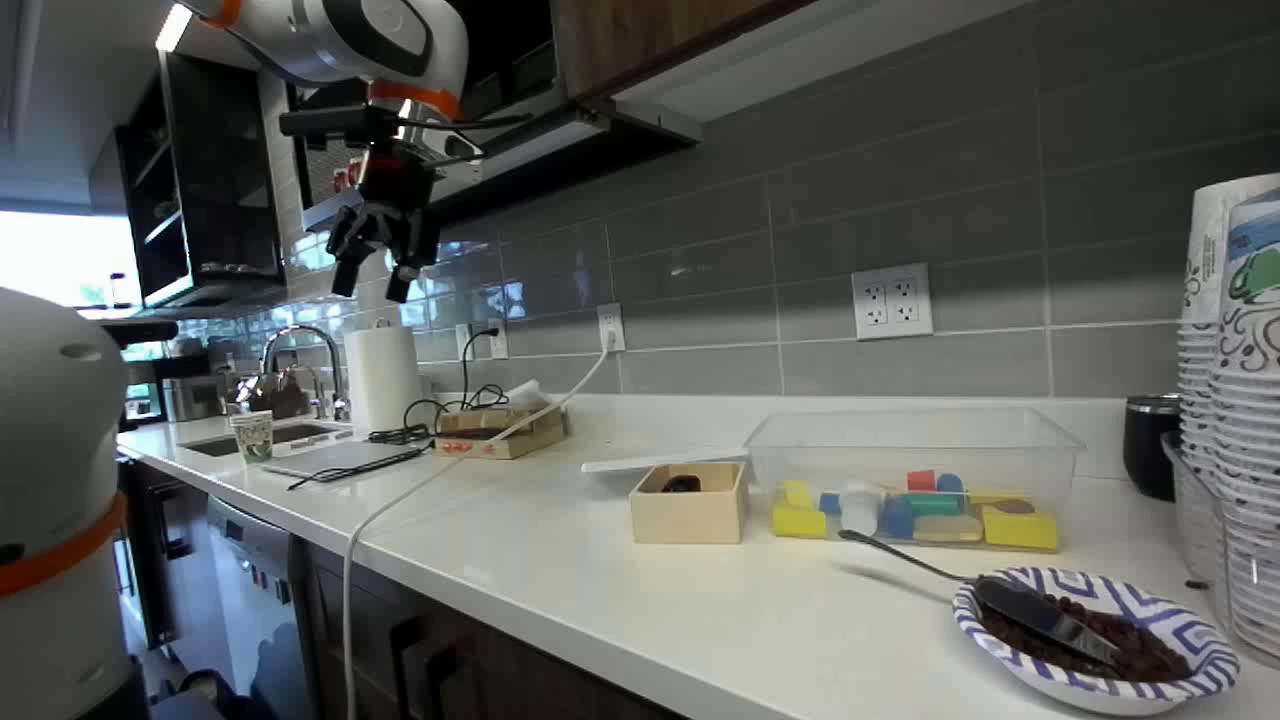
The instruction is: Pull the tote closer to the counter edge
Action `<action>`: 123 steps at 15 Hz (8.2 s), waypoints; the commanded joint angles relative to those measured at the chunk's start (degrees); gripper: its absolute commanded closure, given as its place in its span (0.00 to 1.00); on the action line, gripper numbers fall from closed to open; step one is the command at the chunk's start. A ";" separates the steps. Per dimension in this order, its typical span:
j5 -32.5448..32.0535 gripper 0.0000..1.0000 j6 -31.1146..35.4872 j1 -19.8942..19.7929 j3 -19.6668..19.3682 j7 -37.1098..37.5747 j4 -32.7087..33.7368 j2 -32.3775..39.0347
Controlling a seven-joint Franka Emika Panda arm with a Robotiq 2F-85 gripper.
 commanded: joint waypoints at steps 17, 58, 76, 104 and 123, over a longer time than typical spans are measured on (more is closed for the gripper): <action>8.43 0.00 12.24 -8.39 -2.25 9.71 3.45 5.43; -1.23 0.00 44.38 -21.81 -16.65 56.11 31.29 56.04; -0.83 0.00 37.52 -21.04 -17.11 62.83 33.65 62.63; -8.58 0.00 38.25 -16.79 -17.49 73.99 10.38 45.21; -11.46 0.00 34.58 -17.87 -16.04 81.50 -0.90 35.36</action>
